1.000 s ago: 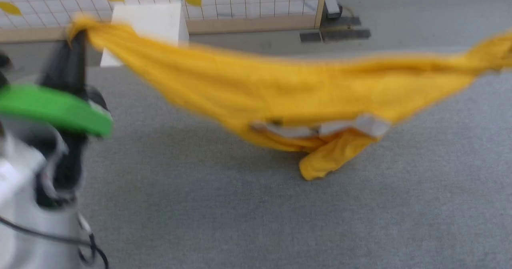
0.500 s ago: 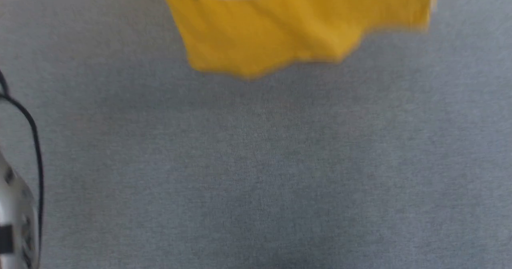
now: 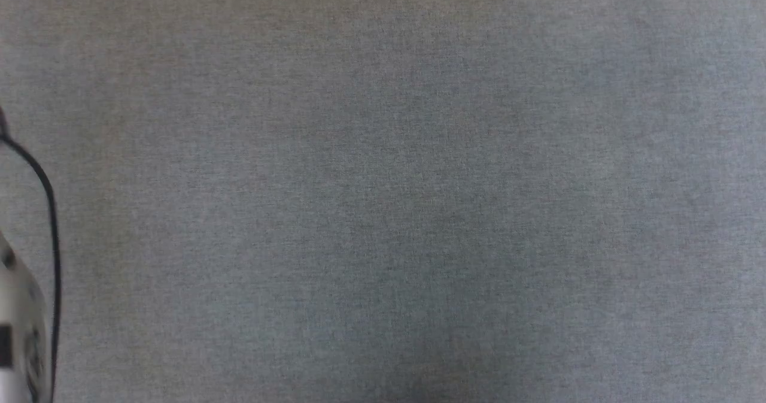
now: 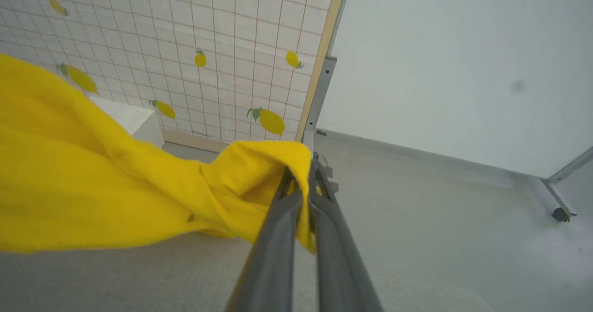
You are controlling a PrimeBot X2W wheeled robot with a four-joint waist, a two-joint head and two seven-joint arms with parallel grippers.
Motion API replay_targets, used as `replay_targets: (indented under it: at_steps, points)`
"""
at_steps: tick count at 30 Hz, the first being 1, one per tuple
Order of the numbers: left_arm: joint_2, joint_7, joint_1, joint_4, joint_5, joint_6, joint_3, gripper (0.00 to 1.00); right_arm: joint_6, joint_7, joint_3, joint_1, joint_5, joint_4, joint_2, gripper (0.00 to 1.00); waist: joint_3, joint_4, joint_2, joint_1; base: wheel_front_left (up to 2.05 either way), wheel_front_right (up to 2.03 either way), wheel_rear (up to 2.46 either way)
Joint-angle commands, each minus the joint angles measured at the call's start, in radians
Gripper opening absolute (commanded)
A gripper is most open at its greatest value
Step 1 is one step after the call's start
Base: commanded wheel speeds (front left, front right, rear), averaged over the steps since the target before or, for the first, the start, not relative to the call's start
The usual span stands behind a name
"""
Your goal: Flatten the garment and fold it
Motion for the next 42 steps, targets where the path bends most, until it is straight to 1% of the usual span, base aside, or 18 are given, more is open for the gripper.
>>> replay_targets:
  at_steps: [1, 4, 6, 9, 11, 12, 13, 17, 21, 25, 29, 34, 37, 41, 42]
  points:
    - [0.016, 0.007, 0.060, 0.006, 0.008, -0.011, -0.005, 0.00, -0.002, 0.013, 0.010, 0.063, 0.026, 0.006, 0.002, 0.00, -0.045, 0.021, 0.0000, -0.0003, 0.00, 0.00, 0.00]
    - [0.027, 0.045, 0.213, 0.006, 0.000, -0.039, -0.025, 0.00, -0.002, 0.040, 0.019, 0.209, 0.078, -0.004, 0.000, 0.00, -0.106, 0.038, 0.0000, -0.0003, 0.00, 0.00, 0.00]
    - [0.035, 0.079, 0.327, -0.016, -0.011, -0.049, -0.031, 0.00, -0.002, 0.055, 0.014, 0.309, 0.113, -0.024, -0.002, 0.00, -0.149, 0.046, 0.0000, -0.0003, 0.00, 0.00, 0.00]
    - [0.044, 0.134, 0.511, -0.075, -0.033, -0.044, -0.024, 0.00, -0.002, 0.072, -0.010, 0.461, 0.157, -0.069, 0.000, 0.00, -0.214, 0.056, 0.0000, -0.0003, 0.00, 0.00, 0.00]
    - [0.043, 0.184, 0.646, -0.135, -0.054, -0.029, -0.015, 0.00, -0.002, 0.079, -0.036, 0.565, 0.173, -0.107, 0.000, 0.00, -0.258, 0.064, 0.0000, -0.0003, 0.00, 0.00, 0.00]
    - [0.037, 0.296, 0.865, -0.233, -0.106, -0.007, -0.003, 0.00, -0.002, 0.071, -0.099, 0.729, 0.185, -0.170, 0.017, 0.00, -0.326, 0.073, 0.0000, -0.0003, 0.00, 0.00, 0.00]
    - [0.036, 0.330, 0.941, -0.268, -0.124, 0.004, 0.006, 0.00, -0.002, 0.069, -0.123, 0.787, 0.190, -0.192, 0.032, 0.00, -0.347, 0.076, 0.0000, -0.0003, 0.00, 0.00, 0.00]
    - [0.020, 0.416, 1.193, -0.380, -0.173, 0.061, 0.048, 0.00, -0.002, 0.053, -0.203, 0.975, 0.202, -0.270, 0.106, 0.00, -0.409, 0.079, 0.0000, -0.0003, 0.00, 0.00, 0.00]
    - [-0.002, 0.479, 1.378, -0.457, -0.204, 0.105, 0.068, 0.00, -0.002, 0.047, -0.260, 1.127, 0.195, -0.325, 0.157, 0.00, -0.450, 0.083, 0.0000, -0.0003, 0.00, 0.00, 0.00]
    - [-0.028, 0.534, 1.499, -0.502, -0.235, 0.129, 0.063, 0.00, -0.002, 0.056, -0.301, 1.240, 0.176, -0.350, 0.181, 0.00, -0.474, 0.083, 0.0000, -0.0003, 0.00, 0.00, 0.00]
    - [-0.052, 0.563, 1.581, -0.520, -0.246, 0.148, 0.046, 0.00, -0.002, 0.088, -0.337, 1.333, 0.153, -0.352, 0.191, 0.00, -0.493, 0.082, 0.0000, -0.0003, 0.00, 0.00, 0.00]
    - [-0.082, 0.523, 1.606, -0.494, -0.224, 0.157, 0.022, 0.00, -0.002, 0.122, -0.369, 1.420, 0.175, -0.284, 0.192, 0.00, -0.490, 0.090, 0.0000, -0.0003, 0.00, 0.00, 0.00]
    - [-0.096, 0.483, 1.593, -0.459, -0.200, 0.157, 0.005, 0.00, -0.002, 0.095, -0.371, 1.442, 0.182, -0.231, 0.192, 0.00, -0.481, 0.093, 0.0000, -0.0003, 0.00, 0.00, 0.00]
    - [-0.124, 0.441, 1.574, -0.427, -0.197, 0.148, -0.015, 0.00, -0.002, 0.041, -0.346, 1.437, 0.214, -0.162, 0.192, 0.00, -0.472, 0.090, 0.0000, -0.0003, 0.00, 0.00, 0.00]
    - [-0.128, 0.431, 1.569, -0.424, -0.198, 0.144, -0.016, 0.00, -0.002, 0.023, -0.342, 1.432, 0.220, -0.153, 0.192, 0.09, -0.470, 0.090, 0.0000, -0.0003, 0.00, 0.00, 0.00]
